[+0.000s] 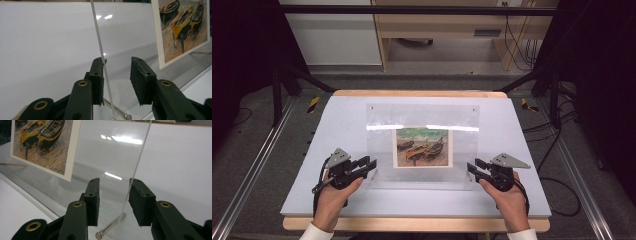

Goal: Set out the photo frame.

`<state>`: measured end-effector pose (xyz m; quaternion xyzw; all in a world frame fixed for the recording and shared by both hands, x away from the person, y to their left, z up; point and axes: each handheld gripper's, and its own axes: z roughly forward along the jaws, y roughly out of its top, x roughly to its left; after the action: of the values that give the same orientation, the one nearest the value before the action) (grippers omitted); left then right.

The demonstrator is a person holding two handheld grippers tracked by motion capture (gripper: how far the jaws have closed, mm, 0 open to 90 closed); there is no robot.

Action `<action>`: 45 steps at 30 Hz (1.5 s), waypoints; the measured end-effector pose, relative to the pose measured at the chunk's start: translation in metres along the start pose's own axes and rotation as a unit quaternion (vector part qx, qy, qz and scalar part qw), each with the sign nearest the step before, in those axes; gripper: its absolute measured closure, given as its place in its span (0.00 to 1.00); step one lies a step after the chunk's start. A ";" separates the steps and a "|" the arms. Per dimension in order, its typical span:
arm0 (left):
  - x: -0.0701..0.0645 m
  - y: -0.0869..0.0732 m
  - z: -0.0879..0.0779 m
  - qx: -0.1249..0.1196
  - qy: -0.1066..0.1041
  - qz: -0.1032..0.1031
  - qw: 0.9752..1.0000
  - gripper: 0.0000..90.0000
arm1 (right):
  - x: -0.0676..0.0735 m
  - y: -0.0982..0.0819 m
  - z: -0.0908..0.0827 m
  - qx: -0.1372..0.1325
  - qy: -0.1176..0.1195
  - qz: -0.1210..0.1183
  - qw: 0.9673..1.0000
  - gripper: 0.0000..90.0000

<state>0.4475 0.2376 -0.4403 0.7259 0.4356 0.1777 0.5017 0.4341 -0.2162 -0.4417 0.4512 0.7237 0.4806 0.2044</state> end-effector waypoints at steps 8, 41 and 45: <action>-0.001 -0.001 -0.003 0.003 -0.001 0.004 1.000 0.72 | 0.000 -0.002 -0.003 0.000 0.000 -0.001 1.000 0.71; -0.006 -0.010 -0.014 0.019 -0.016 0.010 1.000 0.78 | 0.003 -0.013 -0.015 0.005 0.010 -0.006 1.000 0.80; -0.007 -0.012 -0.016 0.021 -0.019 0.010 1.000 0.78 | 0.004 -0.015 -0.016 0.006 0.013 -0.007 1.000 0.80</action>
<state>0.4271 0.2429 -0.4431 0.7438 0.4230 0.1595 0.4923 0.4136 -0.2235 -0.4470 0.4409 0.7324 0.4805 0.1955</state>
